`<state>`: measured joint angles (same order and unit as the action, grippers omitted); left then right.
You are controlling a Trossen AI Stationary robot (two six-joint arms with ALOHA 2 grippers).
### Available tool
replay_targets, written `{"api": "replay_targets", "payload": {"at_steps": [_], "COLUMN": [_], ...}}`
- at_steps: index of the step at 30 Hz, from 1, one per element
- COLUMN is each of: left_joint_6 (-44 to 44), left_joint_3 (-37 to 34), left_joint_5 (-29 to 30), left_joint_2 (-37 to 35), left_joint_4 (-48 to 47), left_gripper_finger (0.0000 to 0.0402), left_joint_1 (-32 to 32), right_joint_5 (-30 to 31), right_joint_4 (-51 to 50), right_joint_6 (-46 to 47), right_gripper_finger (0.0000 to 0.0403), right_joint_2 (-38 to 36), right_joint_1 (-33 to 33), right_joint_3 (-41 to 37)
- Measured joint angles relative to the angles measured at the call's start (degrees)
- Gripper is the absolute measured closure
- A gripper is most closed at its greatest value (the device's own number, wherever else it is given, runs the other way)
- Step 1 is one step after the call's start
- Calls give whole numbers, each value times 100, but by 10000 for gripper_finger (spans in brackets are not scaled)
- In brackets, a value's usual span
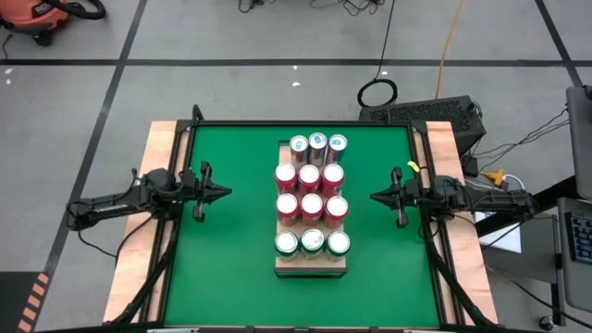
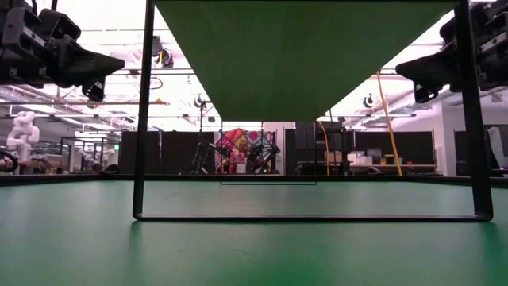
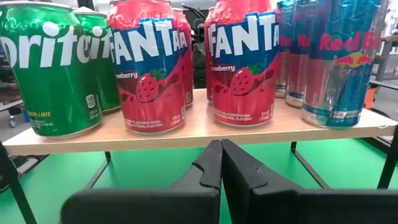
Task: Place canned beverage on shelf
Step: Return to Home Position
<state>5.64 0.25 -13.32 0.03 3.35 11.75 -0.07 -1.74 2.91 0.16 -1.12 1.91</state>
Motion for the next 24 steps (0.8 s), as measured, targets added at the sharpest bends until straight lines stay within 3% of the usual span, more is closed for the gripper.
{"api": "replay_targets", "payload": {"at_steps": [11,24], "left_joint_6": [275,396], "left_joint_3": [0,0], "left_joint_5": [29,895], "left_joint_2": [0,0], "left_joint_4": [-35,104], "left_gripper_finger": [402,402], "left_joint_1": [-20,-795], "right_joint_5": [1,0], "right_joint_4": [37,29], "right_joint_6": [-662,-665], "right_gripper_finger": [403,403], "right_joint_2": [2,15], "right_joint_1": [2,2], "right_joint_3": [1,2]}}
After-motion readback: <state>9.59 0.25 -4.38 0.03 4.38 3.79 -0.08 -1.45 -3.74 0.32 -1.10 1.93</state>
